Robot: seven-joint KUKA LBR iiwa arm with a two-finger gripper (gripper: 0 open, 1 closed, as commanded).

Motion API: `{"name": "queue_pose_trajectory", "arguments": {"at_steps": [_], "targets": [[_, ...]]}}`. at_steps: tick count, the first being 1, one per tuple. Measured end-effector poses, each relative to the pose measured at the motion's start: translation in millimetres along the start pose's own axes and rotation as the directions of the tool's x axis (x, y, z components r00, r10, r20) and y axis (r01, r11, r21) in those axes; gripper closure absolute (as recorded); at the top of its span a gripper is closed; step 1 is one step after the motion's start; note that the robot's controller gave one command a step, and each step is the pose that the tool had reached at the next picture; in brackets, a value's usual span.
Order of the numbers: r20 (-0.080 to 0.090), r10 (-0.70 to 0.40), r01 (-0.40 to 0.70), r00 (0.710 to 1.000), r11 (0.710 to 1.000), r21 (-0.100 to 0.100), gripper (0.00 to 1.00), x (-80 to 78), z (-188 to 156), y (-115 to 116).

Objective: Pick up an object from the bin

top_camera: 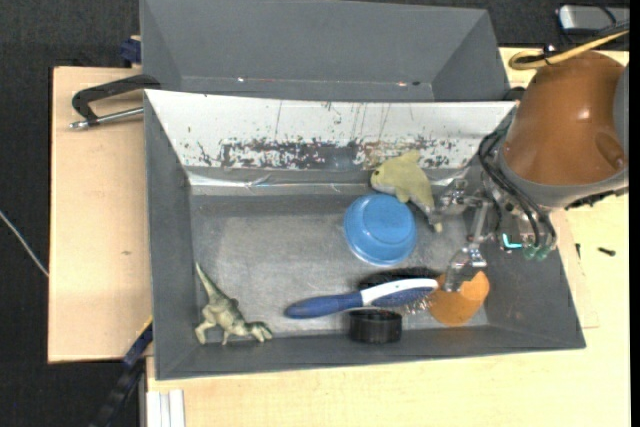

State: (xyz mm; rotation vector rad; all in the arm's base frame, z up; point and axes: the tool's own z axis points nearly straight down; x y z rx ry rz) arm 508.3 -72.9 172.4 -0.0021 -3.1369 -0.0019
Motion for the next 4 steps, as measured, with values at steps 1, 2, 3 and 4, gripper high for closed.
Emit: {"name": "queue_pose_trajectory", "arguments": {"at_steps": [1,2,3,4], "targets": [[0.013,-0.268,0.268,0.963,0.963,0.004,0.00,8.1,74,30],[0.009,-0.270,0.270,0.963,0.963,0.004,1.00,8.8,76,30],[0.015,-0.168,0.168,0.986,0.986,0.004,1.00,5.0,59,-33],[0.018,-0.147,0.147,0.989,0.989,0.007,1.00,1.0,-67,-48]]}}
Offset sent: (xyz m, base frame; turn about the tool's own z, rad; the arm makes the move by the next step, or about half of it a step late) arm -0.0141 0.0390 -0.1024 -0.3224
